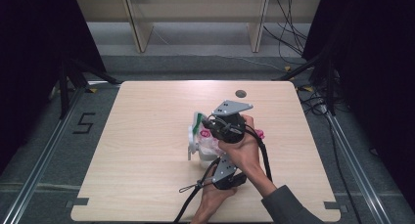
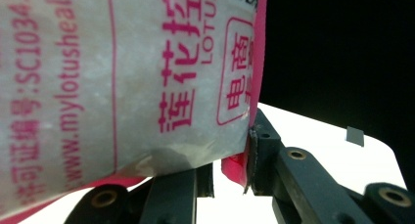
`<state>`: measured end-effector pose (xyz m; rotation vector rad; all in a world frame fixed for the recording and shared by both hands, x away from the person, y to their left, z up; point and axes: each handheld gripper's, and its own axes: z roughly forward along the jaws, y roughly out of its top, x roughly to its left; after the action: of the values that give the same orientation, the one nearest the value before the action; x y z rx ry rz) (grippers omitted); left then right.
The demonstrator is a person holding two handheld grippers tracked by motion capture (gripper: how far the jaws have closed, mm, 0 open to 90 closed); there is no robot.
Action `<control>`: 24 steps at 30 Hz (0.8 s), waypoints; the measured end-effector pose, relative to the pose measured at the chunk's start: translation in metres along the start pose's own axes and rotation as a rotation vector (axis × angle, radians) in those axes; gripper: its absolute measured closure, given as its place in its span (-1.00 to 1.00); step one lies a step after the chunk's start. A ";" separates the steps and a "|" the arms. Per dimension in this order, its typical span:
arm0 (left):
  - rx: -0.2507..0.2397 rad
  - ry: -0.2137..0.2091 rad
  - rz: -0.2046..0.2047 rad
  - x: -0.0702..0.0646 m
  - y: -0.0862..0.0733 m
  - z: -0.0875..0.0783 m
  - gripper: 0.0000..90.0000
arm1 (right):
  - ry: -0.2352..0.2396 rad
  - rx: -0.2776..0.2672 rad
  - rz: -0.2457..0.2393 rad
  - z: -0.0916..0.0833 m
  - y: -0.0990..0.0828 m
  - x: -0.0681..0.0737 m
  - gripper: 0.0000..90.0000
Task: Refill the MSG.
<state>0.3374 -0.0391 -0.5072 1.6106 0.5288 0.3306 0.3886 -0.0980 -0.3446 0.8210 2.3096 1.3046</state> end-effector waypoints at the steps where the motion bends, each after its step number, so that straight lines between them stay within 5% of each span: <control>1: 0.016 0.011 0.003 -0.001 0.001 -0.001 0.69 | 0.000 0.001 0.036 -0.002 0.000 0.001 1.00; 4: 0.003 0.002 -0.005 -0.001 0.000 0.001 0.69 | -0.010 -0.004 -0.008 0.000 -0.001 -0.001 1.00; 12: 0.011 0.011 0.001 -0.001 0.000 -0.001 0.69 | -0.005 -0.002 -0.003 -0.001 0.000 0.000 1.00; 13: 0.015 0.010 0.001 -0.001 0.000 -0.001 0.69 | 0.000 0.005 0.031 -0.002 0.000 0.000 1.00; 17: 0.003 0.005 -0.001 -0.001 -0.001 0.000 0.69 | -0.005 0.006 -0.005 0.000 -0.001 0.000 1.00; 19: 0.011 0.008 0.002 0.000 0.000 -0.001 0.69 | 0.000 0.003 0.036 -0.003 0.000 0.000 1.00; 24: 0.015 0.012 0.002 -0.001 0.000 0.000 0.69 | -0.006 0.008 -0.005 0.000 -0.001 0.000 1.00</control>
<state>0.3364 -0.0391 -0.5069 1.6241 0.5403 0.3385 0.3883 -0.0991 -0.3453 0.8203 2.3120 1.2906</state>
